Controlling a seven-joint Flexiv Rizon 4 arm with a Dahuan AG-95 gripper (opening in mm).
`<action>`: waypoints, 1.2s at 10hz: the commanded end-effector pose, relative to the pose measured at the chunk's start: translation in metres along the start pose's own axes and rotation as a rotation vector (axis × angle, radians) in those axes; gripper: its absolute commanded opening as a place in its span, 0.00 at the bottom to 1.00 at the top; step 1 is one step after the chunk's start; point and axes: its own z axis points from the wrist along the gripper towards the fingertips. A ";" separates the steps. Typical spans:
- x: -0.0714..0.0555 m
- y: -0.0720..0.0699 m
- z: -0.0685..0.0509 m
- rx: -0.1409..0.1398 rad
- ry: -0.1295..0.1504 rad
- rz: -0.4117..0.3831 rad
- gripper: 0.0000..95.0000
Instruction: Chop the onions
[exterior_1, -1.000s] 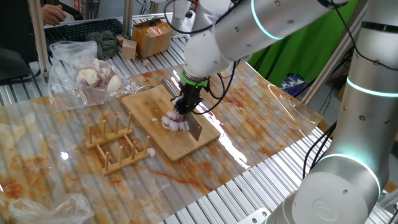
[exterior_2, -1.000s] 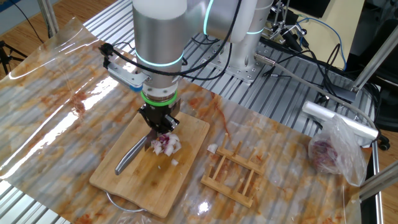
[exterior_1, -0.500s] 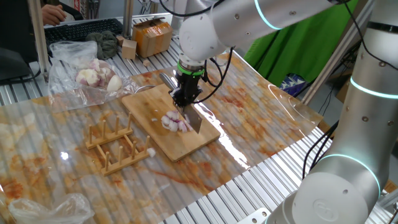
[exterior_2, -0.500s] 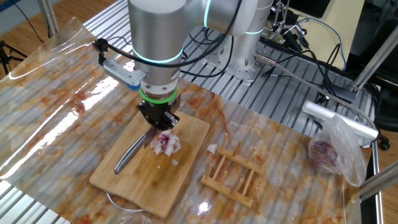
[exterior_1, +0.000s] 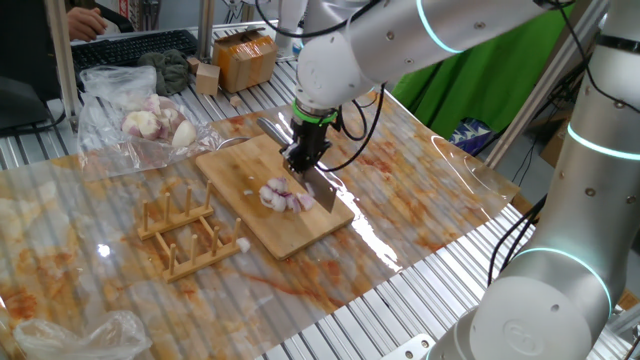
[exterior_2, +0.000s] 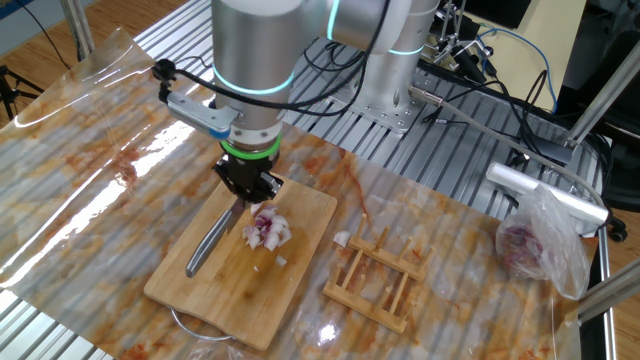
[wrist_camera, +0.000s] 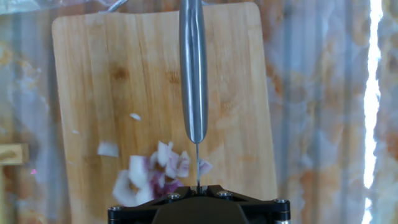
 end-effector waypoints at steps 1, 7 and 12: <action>0.000 0.001 0.002 -0.009 0.001 0.020 0.00; 0.005 0.004 0.028 0.001 -0.152 0.018 0.00; 0.004 0.007 0.024 -0.009 -0.147 0.044 0.00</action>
